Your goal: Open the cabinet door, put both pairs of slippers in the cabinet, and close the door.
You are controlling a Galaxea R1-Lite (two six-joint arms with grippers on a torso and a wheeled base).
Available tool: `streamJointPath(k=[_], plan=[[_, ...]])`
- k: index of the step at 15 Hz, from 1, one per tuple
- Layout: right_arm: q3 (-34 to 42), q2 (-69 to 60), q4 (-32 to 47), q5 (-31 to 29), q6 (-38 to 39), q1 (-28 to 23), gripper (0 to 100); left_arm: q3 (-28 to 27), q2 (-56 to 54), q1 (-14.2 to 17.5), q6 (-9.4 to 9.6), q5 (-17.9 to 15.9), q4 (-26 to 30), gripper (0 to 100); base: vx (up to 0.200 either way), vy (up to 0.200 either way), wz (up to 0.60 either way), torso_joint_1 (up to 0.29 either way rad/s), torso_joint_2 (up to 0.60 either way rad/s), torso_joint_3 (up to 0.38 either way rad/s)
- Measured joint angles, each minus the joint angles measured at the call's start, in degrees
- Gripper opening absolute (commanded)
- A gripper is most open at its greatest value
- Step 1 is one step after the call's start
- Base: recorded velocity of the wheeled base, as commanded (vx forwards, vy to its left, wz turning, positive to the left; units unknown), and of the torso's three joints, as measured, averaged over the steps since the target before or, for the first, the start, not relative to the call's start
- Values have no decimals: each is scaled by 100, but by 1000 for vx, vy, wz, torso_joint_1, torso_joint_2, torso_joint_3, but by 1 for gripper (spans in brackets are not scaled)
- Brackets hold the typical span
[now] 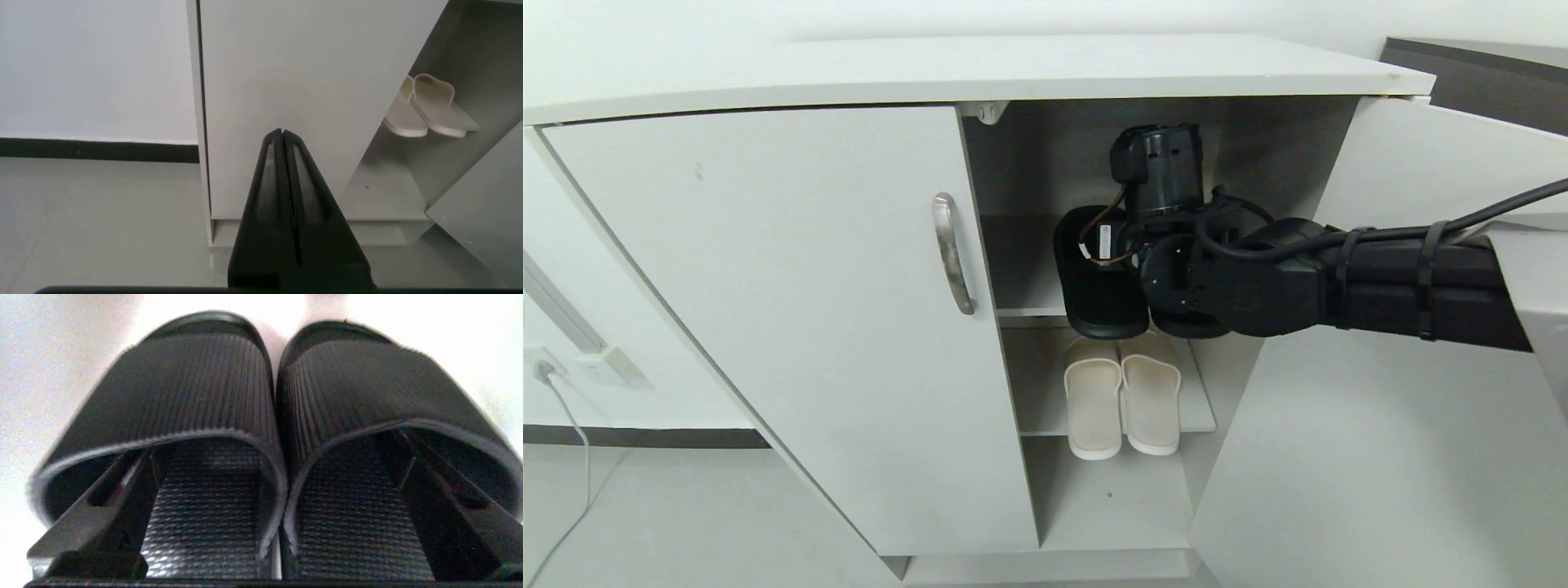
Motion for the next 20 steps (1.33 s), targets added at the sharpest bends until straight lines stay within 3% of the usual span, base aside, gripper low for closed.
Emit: streamJointPath(k=[11, 12, 20], plan=[[-325, 319, 129, 15, 7, -94, 0, -5, 0, 0, -4, 1, 0, 0, 0, 0, 0, 0, 0, 0], [-325, 338, 129, 15, 10, -99, 100, -5, 0, 1, -2, 4, 0, 0, 0, 0, 0, 0, 0, 0], [-295, 278, 215, -2, 24, -24, 100, 2, 0, 0, -11, 0, 0, 0, 0, 0, 0, 0, 0, 0]])
